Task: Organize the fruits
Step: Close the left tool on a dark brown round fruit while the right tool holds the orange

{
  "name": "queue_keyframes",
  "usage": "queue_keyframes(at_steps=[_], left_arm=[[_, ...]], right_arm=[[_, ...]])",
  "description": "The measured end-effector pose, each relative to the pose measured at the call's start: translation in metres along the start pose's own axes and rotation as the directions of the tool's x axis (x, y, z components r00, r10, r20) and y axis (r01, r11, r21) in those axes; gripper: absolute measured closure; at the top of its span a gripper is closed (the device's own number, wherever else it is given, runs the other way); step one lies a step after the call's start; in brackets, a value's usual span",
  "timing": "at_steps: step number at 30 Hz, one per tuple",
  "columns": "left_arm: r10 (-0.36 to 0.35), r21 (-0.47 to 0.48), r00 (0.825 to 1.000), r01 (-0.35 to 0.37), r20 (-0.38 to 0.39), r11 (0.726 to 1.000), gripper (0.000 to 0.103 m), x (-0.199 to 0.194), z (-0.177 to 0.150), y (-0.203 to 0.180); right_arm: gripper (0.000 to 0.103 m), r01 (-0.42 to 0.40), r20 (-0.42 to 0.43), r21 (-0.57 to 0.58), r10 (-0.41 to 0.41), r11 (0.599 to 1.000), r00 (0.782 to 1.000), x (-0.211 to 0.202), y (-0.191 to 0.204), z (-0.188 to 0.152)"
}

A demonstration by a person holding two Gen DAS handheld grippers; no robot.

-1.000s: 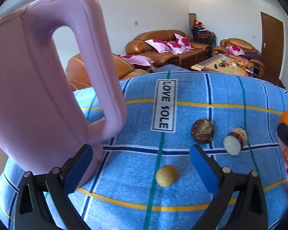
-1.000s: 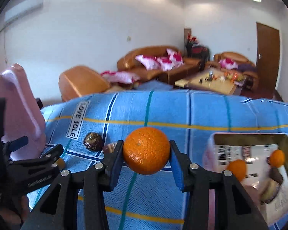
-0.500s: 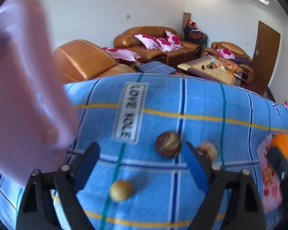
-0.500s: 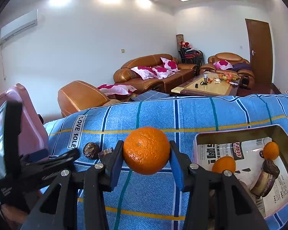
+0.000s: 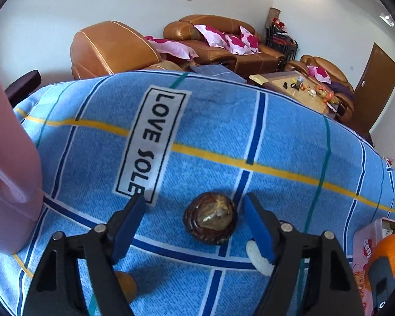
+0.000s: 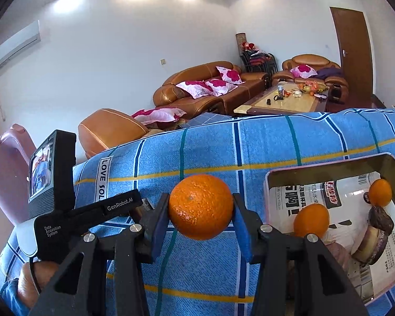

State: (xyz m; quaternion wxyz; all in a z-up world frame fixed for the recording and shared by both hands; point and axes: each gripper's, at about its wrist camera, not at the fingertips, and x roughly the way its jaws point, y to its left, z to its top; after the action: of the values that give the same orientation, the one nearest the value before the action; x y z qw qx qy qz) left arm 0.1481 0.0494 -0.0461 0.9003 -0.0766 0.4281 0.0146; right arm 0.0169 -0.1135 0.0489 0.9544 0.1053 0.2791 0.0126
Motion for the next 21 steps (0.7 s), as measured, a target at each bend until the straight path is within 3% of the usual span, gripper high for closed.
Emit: queue_keyframes(at_steps=[4,6,8,10,15,19,21], left_arm=[[-0.009,0.008,1.000,0.009,-0.004,1.000,0.025,0.002,0.004,0.005],[-0.020,0.018,1.000,0.020,-0.001,1.000,0.031,0.000,0.003,0.006],[-0.032,0.051,0.999,0.032,-0.003,0.998,0.047,-0.001,0.003,0.007],[-0.040,0.108,0.999,0.041,-0.006,0.993,0.055,-0.006,0.001,0.009],[-0.098,0.211,0.995,0.103,-0.032,0.972,0.056,-0.010,0.000,0.017],[-0.058,0.317,0.998,0.063,-0.027,0.946,0.054,-0.015,-0.004,0.005],[-0.039,0.325,0.999,0.043,-0.017,0.945,0.054,-0.016,-0.002,0.000]], right_arm=[[0.055,-0.001,0.000,-0.014,0.001,1.000,1.000,0.000,0.002,0.001],[0.055,-0.001,0.000,-0.018,0.001,1.000,1.000,0.001,0.004,0.001],[0.055,-0.003,-0.005,-0.013,0.003,1.000,1.000,0.002,0.004,0.001],[0.055,-0.005,-0.010,-0.004,0.005,1.000,1.000,0.004,0.001,0.001],[0.055,-0.004,-0.021,0.009,0.004,1.000,1.000,0.006,-0.001,0.002],[0.055,-0.006,-0.020,0.004,0.006,1.000,1.000,0.005,0.000,0.001],[0.055,-0.007,-0.022,0.003,0.007,1.000,1.000,0.006,0.001,0.001]])
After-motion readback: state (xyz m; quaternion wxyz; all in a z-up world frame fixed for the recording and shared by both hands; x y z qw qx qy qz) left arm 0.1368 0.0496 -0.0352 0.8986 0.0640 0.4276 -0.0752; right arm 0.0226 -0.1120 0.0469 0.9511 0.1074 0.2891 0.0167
